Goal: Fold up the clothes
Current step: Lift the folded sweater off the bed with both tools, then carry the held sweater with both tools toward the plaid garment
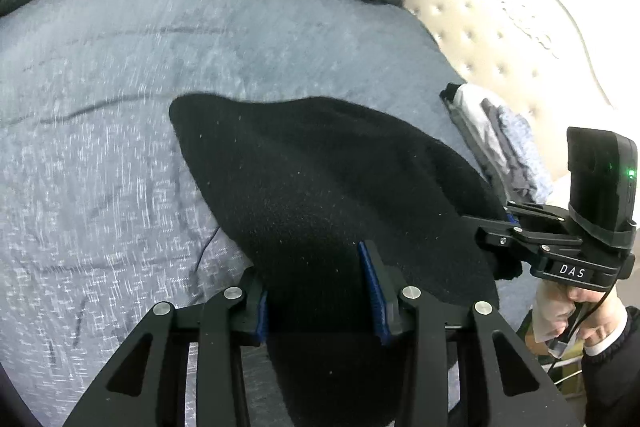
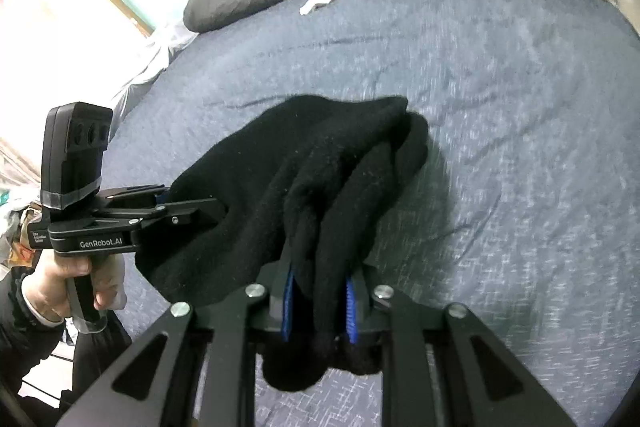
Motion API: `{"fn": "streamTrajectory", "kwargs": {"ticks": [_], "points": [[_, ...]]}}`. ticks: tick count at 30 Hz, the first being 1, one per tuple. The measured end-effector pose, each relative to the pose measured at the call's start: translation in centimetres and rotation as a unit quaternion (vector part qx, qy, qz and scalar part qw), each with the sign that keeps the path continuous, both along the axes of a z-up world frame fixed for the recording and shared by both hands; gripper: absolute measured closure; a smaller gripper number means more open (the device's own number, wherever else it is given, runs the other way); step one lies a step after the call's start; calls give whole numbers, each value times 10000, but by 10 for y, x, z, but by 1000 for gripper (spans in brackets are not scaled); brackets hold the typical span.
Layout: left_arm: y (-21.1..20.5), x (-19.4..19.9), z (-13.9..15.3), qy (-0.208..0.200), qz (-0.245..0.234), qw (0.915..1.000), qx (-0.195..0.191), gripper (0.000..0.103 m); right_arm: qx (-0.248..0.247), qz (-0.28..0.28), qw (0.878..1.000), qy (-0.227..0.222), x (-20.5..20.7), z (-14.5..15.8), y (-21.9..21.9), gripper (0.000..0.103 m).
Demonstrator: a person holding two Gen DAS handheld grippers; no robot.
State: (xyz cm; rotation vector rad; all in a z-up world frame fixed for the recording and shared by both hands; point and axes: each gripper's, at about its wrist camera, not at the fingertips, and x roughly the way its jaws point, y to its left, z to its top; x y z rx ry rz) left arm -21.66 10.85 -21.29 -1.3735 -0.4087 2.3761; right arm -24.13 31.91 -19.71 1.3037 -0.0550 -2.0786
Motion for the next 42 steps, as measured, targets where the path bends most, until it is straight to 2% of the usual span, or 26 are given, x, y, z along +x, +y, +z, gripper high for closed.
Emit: {"fn": "streamTrajectory", "kwargs": {"ticks": [20, 27, 42], "points": [[34, 8, 76, 461, -187, 9987, -44, 63, 17, -98, 9986, 520, 20, 82, 23, 84], [72, 0, 100, 633, -314, 9975, -59, 63, -22, -215, 9973, 697, 27, 109, 46, 84], [160, -9, 147, 911, -682, 9934, -121, 63, -33, -540, 9940, 954, 26, 162, 130, 84]]}}
